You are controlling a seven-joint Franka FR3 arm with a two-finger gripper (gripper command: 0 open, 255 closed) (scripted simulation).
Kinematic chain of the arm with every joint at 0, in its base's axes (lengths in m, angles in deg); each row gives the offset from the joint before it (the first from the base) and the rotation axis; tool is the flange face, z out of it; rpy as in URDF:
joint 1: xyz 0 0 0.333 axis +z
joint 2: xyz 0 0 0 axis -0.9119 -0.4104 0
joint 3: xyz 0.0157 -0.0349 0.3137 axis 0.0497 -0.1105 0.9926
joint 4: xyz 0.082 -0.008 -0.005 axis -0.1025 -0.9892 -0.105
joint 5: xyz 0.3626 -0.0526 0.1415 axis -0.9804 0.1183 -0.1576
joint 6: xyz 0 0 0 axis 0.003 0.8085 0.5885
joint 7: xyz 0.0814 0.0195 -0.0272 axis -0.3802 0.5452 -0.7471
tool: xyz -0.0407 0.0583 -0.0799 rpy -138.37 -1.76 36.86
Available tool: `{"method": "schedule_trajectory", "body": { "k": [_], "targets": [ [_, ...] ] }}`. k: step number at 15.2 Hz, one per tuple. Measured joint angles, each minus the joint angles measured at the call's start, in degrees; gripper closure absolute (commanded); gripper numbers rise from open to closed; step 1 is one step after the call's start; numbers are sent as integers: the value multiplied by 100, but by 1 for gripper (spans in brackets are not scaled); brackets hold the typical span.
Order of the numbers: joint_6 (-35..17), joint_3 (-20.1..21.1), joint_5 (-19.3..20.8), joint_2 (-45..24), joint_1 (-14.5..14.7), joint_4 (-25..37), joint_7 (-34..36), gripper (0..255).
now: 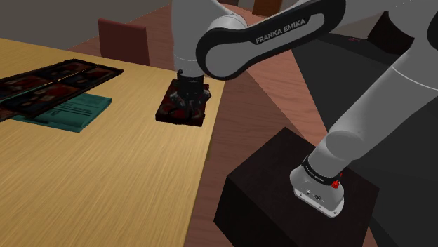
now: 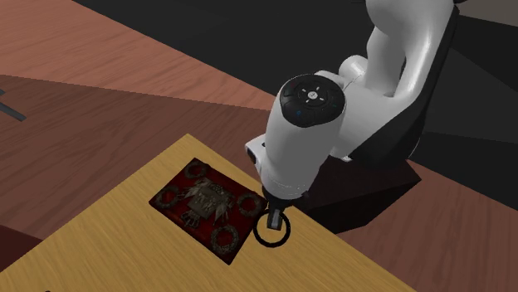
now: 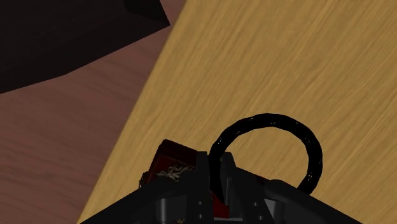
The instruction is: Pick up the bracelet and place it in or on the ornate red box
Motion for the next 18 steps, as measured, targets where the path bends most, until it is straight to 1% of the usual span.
{"method": "schedule_trajectory", "body": {
  "k": [4,6,13,18],
  "targets": [
    [282,-36,-102,142,-1,173,-95,255],
    [321,-115,-74,107,-69,244,-225,255],
    [395,-516,293,-441,-475,788,-852,255],
    [480,-792,546,-906,-745,1294,-1312,255]
  ]
}}
